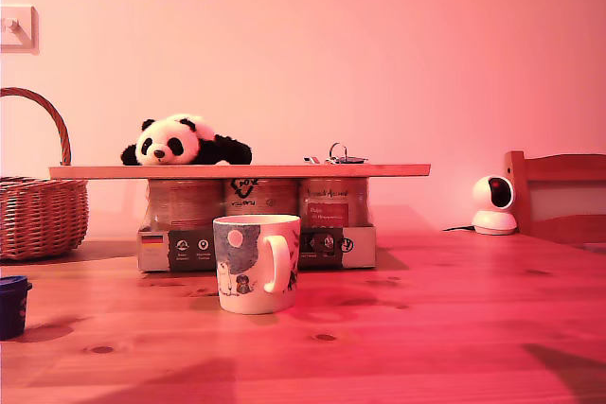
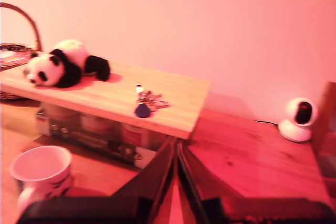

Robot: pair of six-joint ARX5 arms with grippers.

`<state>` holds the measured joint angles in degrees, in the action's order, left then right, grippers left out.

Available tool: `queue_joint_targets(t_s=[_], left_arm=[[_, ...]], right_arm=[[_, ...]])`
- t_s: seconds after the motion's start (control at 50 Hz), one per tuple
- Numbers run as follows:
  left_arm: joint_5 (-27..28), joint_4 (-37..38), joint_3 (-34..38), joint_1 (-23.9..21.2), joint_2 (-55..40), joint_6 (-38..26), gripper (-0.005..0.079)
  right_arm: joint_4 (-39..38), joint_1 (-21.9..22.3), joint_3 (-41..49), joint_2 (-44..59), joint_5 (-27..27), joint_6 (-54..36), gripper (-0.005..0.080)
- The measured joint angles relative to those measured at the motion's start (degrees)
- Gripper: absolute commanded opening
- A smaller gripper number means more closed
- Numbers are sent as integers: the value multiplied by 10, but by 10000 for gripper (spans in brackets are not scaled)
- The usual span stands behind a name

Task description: Pick up the keys and place them on the shelf behind you

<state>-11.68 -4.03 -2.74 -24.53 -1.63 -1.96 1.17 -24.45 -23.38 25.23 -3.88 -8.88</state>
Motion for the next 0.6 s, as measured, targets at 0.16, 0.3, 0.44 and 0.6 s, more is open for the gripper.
queue_joint_targets(t_s=[0.16,0.3,0.44,0.6], left_arm=[[-35,-24,0,50,0,-8,-19],[-32,-39,0,89,0,9,-19],[33,-40,0,99,0,54,-19],[107,-17,0,99,0,36,-19]], right_arm=[[3,0,0,0,7,0,-10],[3,0,0,0,20,0,-10],[3,0,0,0,30,11,-10],[3,0,0,0,35,16,-10]])
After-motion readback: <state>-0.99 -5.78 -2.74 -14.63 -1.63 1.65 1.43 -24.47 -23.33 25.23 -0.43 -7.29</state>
